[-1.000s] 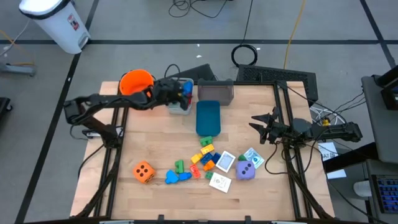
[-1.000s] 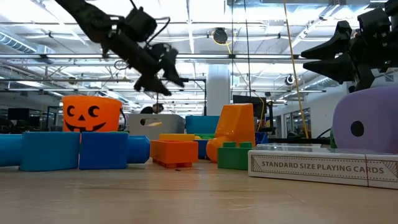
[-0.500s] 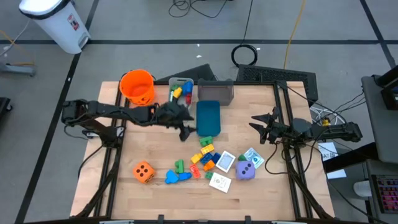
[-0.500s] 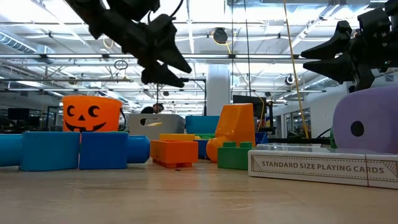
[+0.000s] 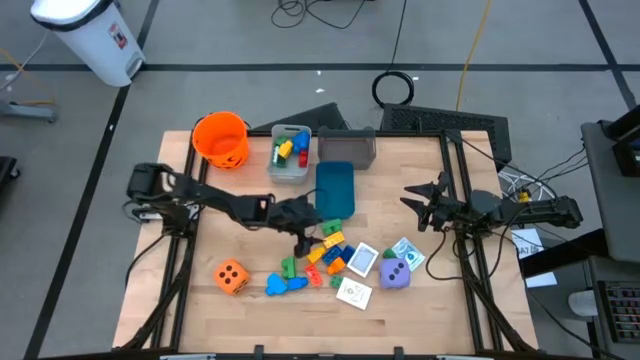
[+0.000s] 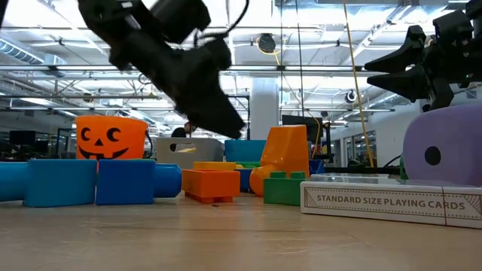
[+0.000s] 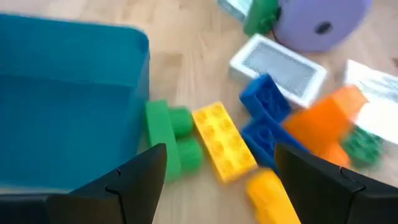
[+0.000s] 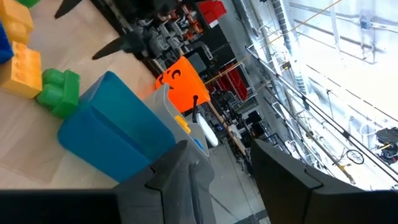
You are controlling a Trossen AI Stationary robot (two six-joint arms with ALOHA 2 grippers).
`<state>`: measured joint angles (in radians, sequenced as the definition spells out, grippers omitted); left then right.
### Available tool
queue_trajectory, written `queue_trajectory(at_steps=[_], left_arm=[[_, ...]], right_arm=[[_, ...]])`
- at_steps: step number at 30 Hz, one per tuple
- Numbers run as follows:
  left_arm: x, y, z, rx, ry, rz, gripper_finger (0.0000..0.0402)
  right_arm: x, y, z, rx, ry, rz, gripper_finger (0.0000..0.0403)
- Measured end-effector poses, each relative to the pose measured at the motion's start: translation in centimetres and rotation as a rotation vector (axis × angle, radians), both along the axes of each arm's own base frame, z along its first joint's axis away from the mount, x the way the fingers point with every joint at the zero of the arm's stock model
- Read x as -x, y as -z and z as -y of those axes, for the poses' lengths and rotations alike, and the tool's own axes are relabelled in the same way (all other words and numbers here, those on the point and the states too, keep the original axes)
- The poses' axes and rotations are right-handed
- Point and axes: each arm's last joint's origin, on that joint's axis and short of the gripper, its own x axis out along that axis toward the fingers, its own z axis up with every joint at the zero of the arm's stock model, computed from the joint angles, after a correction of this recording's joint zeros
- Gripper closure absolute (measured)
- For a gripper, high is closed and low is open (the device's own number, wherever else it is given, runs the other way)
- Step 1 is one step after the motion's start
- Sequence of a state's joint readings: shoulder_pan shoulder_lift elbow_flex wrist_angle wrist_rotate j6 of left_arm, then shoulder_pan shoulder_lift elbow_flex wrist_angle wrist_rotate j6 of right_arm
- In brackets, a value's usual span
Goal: Pick & Place Toys
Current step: Put the green 2 stud gamepiece into the white bin
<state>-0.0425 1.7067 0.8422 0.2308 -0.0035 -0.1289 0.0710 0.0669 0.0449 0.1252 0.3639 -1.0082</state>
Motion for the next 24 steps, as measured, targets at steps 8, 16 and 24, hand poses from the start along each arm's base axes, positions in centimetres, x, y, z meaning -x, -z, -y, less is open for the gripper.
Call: queue_trajectory(at_steps=[8,16,24], left_arm=[[-1.4,4.0,-0.3,-0.056,-0.077,-0.01,0.0096],[-1.3,4.5,-0.6,-0.088,-0.169,-0.031,0.0096],[-1.3,4.5,-0.6,-0.093,-0.16,-0.032,0.0147]], right_arm=[[0.0,0.0,0.0,0.0,0.0,0.004,0.0234],[0.0,-0.1,0.0,-0.001,0.0,0.006,0.0234],[0.0,-0.1,0.0,-0.001,0.001,0.006,0.0234]])
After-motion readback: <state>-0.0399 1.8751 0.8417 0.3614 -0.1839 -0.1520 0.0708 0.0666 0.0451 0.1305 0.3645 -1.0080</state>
